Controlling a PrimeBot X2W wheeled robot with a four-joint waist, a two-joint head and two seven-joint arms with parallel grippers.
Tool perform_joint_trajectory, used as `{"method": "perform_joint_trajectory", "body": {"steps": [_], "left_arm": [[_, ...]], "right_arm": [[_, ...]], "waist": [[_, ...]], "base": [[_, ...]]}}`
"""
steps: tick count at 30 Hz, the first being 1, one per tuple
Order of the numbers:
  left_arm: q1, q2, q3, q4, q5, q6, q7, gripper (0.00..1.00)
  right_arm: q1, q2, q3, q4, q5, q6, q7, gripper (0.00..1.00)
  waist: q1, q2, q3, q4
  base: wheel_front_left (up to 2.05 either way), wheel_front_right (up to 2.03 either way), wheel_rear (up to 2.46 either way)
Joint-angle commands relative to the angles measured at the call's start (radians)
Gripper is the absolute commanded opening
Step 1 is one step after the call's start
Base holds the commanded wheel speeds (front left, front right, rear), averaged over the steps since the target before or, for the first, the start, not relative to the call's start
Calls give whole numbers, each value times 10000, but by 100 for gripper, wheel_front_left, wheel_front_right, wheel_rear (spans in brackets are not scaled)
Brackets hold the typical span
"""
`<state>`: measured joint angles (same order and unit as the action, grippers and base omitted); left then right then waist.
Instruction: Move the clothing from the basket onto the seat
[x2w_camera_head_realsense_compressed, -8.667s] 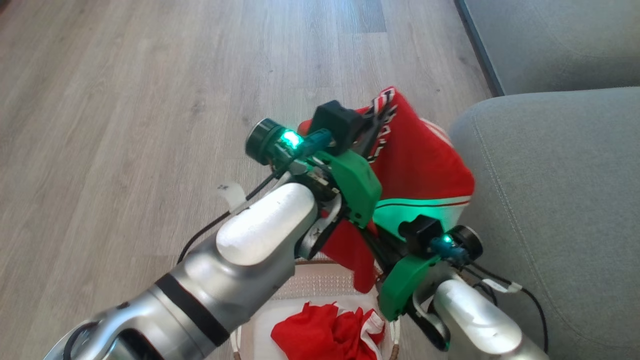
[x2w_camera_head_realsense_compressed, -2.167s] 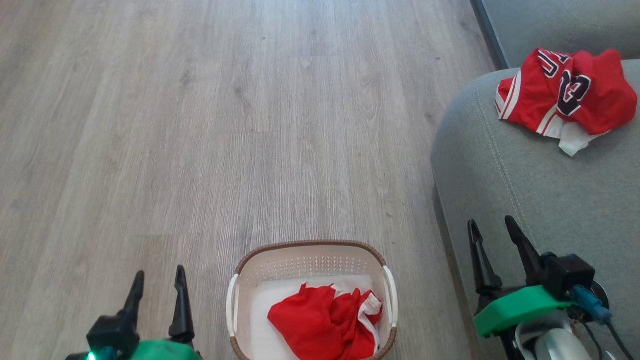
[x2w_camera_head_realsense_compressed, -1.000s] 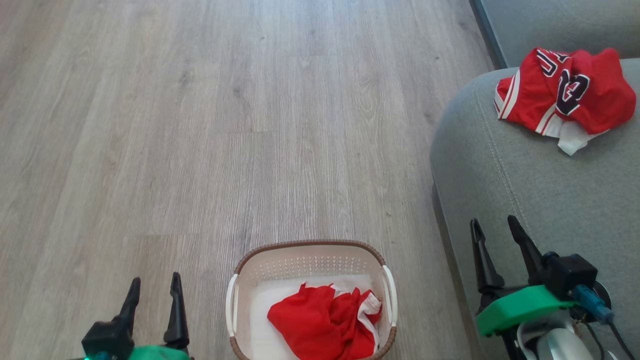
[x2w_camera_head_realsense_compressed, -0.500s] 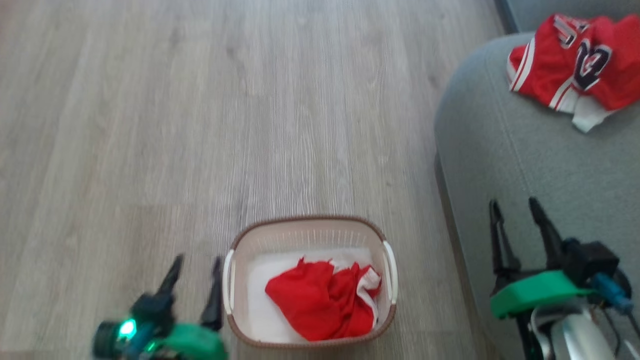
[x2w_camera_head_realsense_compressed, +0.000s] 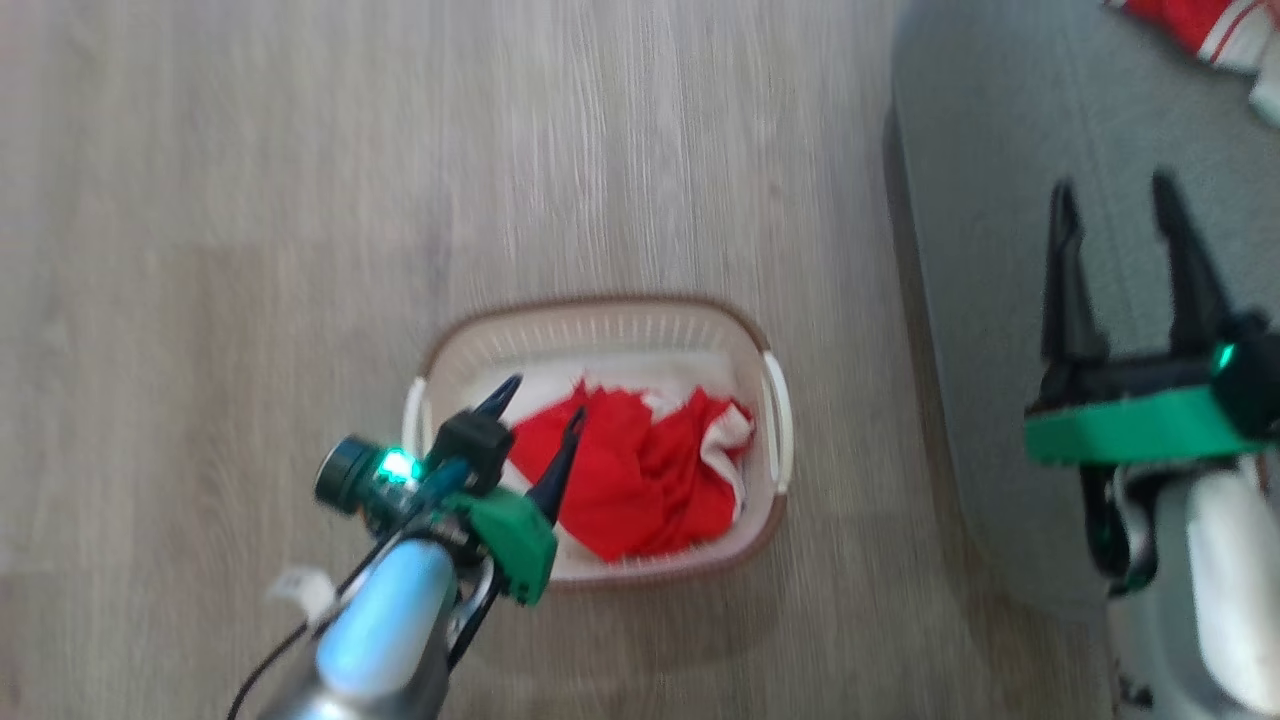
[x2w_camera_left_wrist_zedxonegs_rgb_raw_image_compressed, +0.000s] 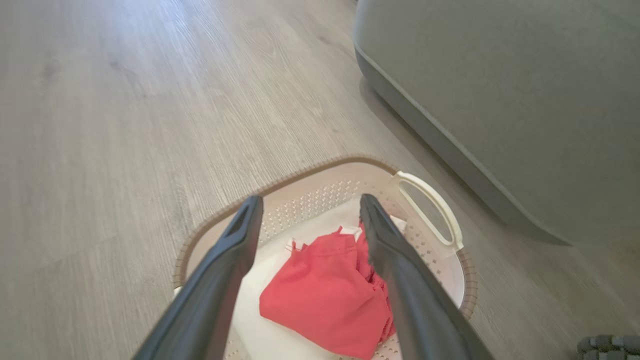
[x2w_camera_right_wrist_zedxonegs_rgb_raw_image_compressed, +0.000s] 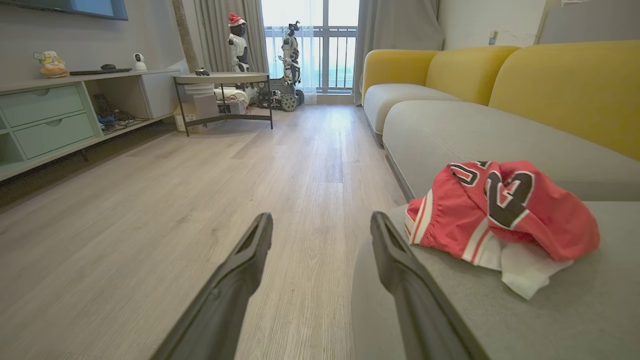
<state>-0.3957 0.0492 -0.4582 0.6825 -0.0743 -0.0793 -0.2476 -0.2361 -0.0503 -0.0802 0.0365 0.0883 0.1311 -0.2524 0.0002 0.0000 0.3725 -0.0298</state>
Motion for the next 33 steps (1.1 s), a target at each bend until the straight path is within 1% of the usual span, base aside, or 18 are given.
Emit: {"method": "perform_joint_trajectory", "body": {"steps": [1, 6, 8, 11, 16, 18, 24, 28, 30, 31, 32, 33], "left_arm": [[-369, 15, 85, -44, -124, 0, -40, 100], [-1574, 13, -952, 1165, -793, 31, 36, 100], [-1940, 12, -1246, 1477, -1345, -60, 124, 100], [-2629, 12, -1906, 1975, -1564, -108, 218, 100], [-3427, 12, -2652, 2501, -2202, -118, 312, 100], [-3779, 11, -3087, 2830, -2485, -115, 396, 100], [-4223, 11, -3595, 3401, -3206, 117, 589, 100], [-4429, 11, -3713, 3833, -3703, 204, 673, 100], [-4536, 11, -3787, 3983, -3885, 210, 625, 87], [-4595, 11, -3846, 4056, -3945, 216, 601, 82], [-4654, 11, -3903, 4125, -4005, 228, 581, 73], [-4710, 11, -3951, 4192, -4067, 259, 561, 50]], "right_arm": [[-361, 1, 198, -466, -62, -4, -93, 100], [-908, 1, 237, -1063, 15, -4, -93, 100], [-1086, 1, 294, -1284, 51, -4, -93, 100], [-1315, 1, 300, -1524, 109, -4, -93, 100], [-1693, 1, 459, -1856, 119, -4, -93, 100], [-1868, 1, 580, -2087, 148, -4, -93, 100], [-2018, 1, 797, -2467, 140, -4, -93, 100], [-2080, 1, 916, -2578, 191, -4, -93, 100], [-2093, 1, 965, -2589, 223, -4, -93, 100], [-2098, 1, 978, -2592, 230, -4, -93, 100], [-2100, 1, 989, -2588, 234, -4, -93, 100], [-2099, 1, 1000, -2586, 235, -4, -93, 100]], "waist": [[-2, 0, 1080, -281], [-2, 0, 2300, -527], [-2, 0, 2748, -619], [-2, 0, 3347, -703], [-2, 0, 4239, -888], [-2, 0, 4614, -970], [-2, 0, 5123, -1047], [-2, 0, 5354, -1153], [-2, 0, 5420, -1202], [-2, 0, 5443, -1218], [-2, 0, 5462, -1233], [-2, 0, 5470, -1247]], "base": [[0, 0, 0], [0, 0, 0], [0, 0, 0], [0, 0, 0], [0, 0, 0], [0, 0, 0], [0, 0, 0], [0, 0, 0], [0, 0, 0], [0, 0, 0], [0, 0, 0], [0, 0, 0]]}}
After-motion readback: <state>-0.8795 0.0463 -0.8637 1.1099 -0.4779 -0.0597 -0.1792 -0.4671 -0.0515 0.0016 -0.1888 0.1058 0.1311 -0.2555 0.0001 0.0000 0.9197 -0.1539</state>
